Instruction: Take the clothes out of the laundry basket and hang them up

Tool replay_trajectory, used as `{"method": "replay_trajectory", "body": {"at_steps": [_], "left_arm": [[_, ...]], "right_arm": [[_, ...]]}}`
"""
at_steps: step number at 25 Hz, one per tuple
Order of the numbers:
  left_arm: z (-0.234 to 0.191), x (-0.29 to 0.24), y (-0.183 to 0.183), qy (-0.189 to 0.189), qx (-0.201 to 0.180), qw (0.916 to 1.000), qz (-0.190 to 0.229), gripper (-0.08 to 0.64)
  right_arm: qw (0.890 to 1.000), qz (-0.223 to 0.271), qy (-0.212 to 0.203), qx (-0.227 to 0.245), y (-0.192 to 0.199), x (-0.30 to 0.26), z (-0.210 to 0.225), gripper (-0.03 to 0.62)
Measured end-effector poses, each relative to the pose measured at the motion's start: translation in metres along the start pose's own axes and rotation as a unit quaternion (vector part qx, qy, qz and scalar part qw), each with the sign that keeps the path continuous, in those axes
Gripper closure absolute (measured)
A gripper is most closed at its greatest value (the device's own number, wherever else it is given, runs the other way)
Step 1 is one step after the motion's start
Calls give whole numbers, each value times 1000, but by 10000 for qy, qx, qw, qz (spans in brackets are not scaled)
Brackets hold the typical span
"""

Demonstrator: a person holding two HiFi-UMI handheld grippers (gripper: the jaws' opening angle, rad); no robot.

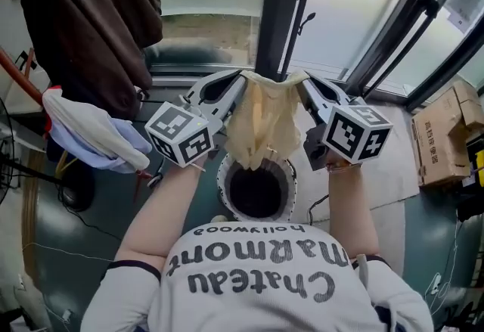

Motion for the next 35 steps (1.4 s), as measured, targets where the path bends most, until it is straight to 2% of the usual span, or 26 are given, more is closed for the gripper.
{"method": "replay_trajectory", "body": {"at_steps": [3,5,10,13,16,19,22,26,30,35], "left_arm": [[5,21,7,-492,-189,9985,-161,546],[4,42,12,-708,-123,9973,-147,546],[3,102,14,-925,-122,9956,126,546],[-5,146,10,-1303,-122,9908,344,546],[-18,194,4,-1764,-107,9818,701,546],[-25,235,-3,-2121,-125,9728,922,546],[-30,277,-13,-2394,-130,9663,939,546],[-42,355,-26,-2613,-70,9605,951,546],[-51,430,-21,-2805,-26,9541,1051,546],[-57,480,-17,-3117,50,9437,1109,546]], "right_arm": [[9996,145,-234,-80,0,-7,-13,552],[9986,216,-459,-121,2,-18,-27,552],[9892,362,-1383,-310,6,-54,-80,552],[9791,385,-1995,-102,6,-78,-123,552],[9693,417,-2412,213,3,-98,-170,552],[9620,381,-2680,365,-2,-112,-210,552],[9530,380,-2984,371,-7,-125,-250,552],[9396,314,-3383,413,-9,-153,-330,552],[9296,224,-3643,511,6,-177,-402,552],[9255,122,-3750,509,19,-193,-439,552]]}}
Point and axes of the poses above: the fingertips, and each gripper's own axes: x backward along the fingers, z to its right, y out of its underside, the point moved 9 cm from there along x, backward along the fingers, and after that the axes turned 10 degrees about -z, right-handed, at the moved point
